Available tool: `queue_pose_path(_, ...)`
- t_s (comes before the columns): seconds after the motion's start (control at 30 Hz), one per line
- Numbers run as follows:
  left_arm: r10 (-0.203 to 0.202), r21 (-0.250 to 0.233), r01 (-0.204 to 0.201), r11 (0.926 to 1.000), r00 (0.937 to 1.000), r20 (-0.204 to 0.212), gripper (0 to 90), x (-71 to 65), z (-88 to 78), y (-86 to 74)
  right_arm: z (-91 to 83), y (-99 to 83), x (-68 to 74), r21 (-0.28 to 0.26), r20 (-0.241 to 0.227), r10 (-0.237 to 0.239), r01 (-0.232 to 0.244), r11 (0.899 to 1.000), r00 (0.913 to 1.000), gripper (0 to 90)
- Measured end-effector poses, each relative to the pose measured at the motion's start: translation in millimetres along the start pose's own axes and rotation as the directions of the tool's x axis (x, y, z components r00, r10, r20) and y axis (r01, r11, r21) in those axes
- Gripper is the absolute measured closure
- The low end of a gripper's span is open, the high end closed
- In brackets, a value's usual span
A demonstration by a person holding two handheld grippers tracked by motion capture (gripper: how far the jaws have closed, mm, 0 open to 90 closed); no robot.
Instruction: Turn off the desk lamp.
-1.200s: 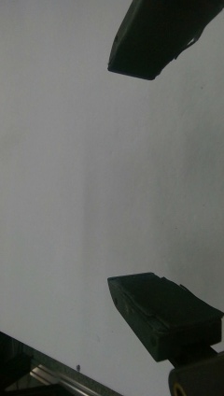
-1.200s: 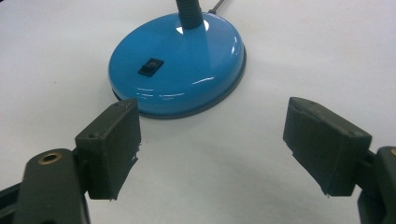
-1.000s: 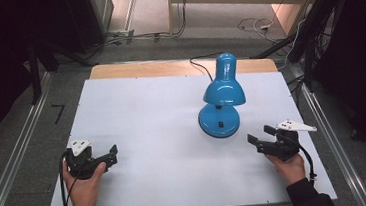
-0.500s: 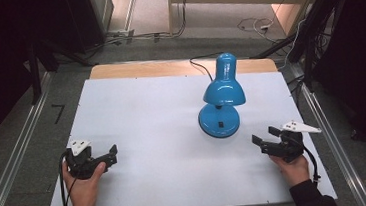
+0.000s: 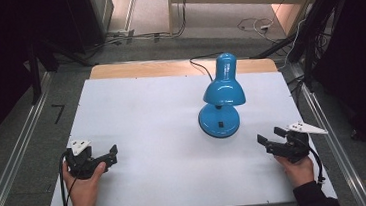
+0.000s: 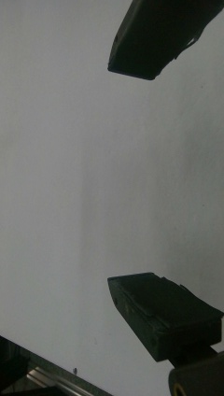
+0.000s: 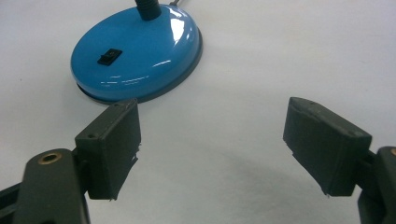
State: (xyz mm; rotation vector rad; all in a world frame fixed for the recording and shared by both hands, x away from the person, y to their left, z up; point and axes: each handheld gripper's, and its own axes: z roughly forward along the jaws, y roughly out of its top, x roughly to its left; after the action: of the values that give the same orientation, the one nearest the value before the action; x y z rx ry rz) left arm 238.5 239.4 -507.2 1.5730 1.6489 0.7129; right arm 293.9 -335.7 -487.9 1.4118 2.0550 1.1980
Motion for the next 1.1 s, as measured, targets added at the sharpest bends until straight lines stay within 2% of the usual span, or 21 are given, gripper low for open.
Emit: queue_pose_path(1.1,-0.006,0.008,0.006,0.9999,0.9999,0.010,1.2,0.7,1.3,0.0,-8.6,-11.8,-16.0,0.012,0.052,0.036,-0.037,0.999,0.9980,17.7)
